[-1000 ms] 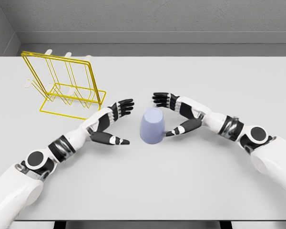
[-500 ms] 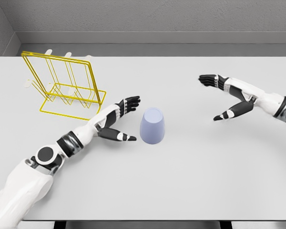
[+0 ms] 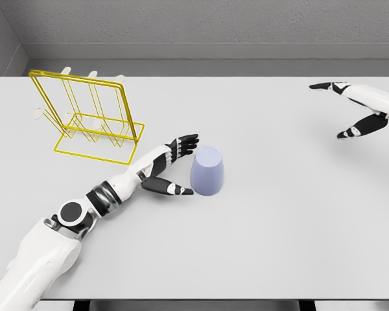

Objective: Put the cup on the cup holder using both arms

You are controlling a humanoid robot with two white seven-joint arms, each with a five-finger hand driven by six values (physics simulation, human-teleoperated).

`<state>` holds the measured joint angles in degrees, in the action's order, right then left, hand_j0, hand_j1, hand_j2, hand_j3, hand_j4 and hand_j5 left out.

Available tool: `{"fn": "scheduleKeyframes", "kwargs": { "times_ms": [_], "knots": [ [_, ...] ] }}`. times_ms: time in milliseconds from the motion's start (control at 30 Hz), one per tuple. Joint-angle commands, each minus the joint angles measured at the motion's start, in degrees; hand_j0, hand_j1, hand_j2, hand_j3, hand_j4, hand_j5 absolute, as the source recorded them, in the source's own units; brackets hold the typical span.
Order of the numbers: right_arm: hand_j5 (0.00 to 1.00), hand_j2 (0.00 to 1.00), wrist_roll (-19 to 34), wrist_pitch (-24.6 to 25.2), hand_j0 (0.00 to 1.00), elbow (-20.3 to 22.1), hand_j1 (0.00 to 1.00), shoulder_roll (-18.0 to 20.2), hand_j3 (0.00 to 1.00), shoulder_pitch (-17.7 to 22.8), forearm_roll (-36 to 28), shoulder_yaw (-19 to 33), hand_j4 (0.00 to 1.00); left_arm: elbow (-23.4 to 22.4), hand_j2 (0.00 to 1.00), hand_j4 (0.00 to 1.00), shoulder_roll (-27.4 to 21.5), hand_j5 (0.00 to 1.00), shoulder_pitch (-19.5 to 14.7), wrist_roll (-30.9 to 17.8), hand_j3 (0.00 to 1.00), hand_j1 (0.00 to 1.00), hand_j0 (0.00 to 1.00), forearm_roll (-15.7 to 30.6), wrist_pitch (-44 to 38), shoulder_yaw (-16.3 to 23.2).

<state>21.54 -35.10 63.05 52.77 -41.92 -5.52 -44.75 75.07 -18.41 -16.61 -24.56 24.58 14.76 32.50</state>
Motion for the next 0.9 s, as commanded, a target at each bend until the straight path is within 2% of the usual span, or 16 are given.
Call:
{"fn": "scheduleKeyframes", "kwargs": {
  "times_ms": [0,567,867],
  "knots": [
    [1.0,1.0,-0.3,0.1,1.0,0.1,1.0,0.4,1.0,0.0,-0.1,-0.4,1.0,0.2,1.0,1.0,0.0,1.0,0.0,-0.1,1.0,1.0,1.0,0.3,0.0,0.1],
    [1.0,1.0,0.3,0.1,1.0,1.0,1.0,-0.3,1.0,-0.1,0.3,-0.6,1.0,1.0,1.0,1.0,3.3,1.0,-0.4,-0.5,1.0,1.0,1.0,-1.8,-0.1,0.3],
    [1.0,1.0,0.3,0.1,1.0,0.6,1.0,-2.9,1.0,-0.6,0.3,-0.6,1.0,0.8,1.0,1.0,4.6,1.0,-0.4,-0.4,1.0,1.0,1.0,-2.6,-0.2,0.3]
  ]
}}
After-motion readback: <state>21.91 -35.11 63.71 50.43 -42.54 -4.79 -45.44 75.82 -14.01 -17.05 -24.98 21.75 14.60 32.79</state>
